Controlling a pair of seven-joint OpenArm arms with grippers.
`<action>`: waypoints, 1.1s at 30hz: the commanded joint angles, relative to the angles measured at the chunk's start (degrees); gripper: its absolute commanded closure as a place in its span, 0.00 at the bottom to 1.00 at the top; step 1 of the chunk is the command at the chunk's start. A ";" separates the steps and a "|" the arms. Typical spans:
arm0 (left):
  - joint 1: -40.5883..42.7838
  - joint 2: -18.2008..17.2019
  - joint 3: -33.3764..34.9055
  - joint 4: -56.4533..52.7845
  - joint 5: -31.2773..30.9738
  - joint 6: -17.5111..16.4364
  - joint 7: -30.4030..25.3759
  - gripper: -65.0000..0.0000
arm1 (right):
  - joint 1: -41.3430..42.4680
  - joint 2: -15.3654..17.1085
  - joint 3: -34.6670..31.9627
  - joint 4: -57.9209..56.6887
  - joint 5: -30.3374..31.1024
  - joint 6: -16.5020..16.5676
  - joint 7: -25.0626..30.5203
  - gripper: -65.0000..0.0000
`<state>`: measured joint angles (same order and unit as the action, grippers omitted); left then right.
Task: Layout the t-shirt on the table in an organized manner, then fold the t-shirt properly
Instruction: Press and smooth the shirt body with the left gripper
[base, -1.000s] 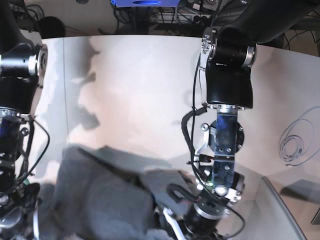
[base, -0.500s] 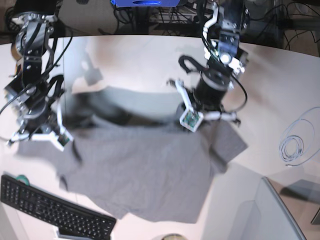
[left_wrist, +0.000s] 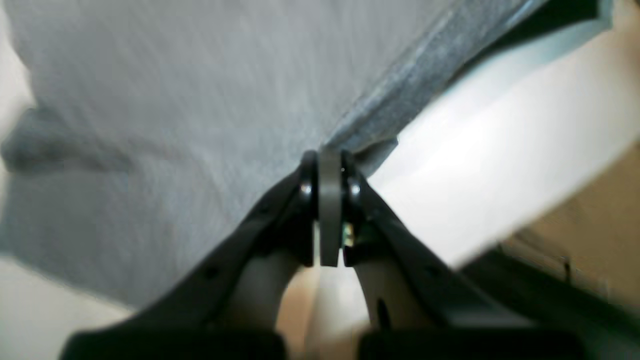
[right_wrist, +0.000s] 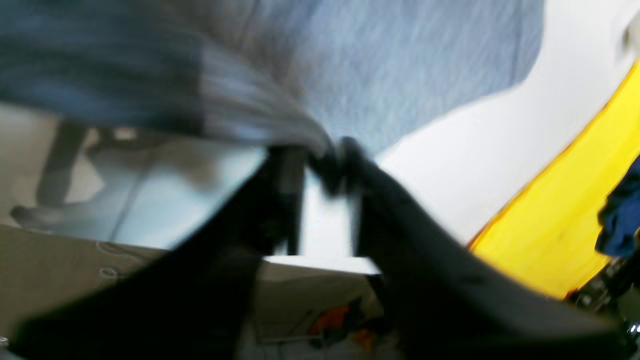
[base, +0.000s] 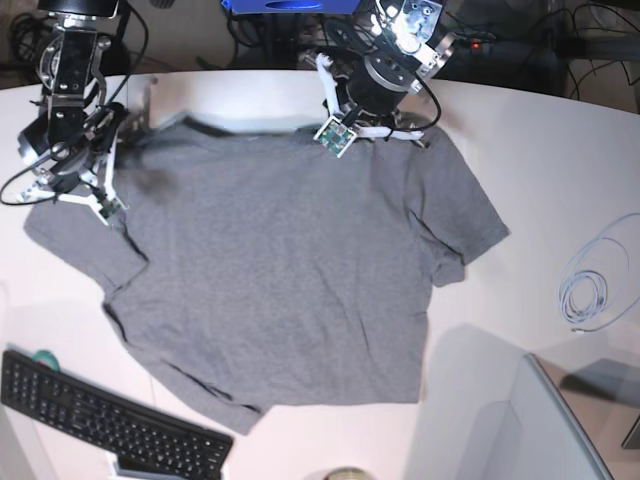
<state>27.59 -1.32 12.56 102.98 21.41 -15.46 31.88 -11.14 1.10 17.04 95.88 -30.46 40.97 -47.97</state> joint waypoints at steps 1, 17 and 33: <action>-0.12 -0.04 -0.12 1.06 0.35 0.65 -0.01 1.00 | 0.72 0.61 1.03 0.96 -0.71 -0.97 0.18 0.58; -2.23 -11.38 0.59 10.12 -30.60 0.91 0.17 0.44 | -3.76 -0.71 8.24 13.97 8.00 -0.97 0.80 0.68; -36.25 -8.57 1.47 -30.67 -30.16 1.44 0.08 1.00 | 6.96 2.54 8.50 -17.94 13.10 -0.97 4.58 0.96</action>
<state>-7.64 -9.69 14.24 71.29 -8.62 -14.35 33.06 -4.89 2.85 25.19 77.89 -15.88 40.38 -42.94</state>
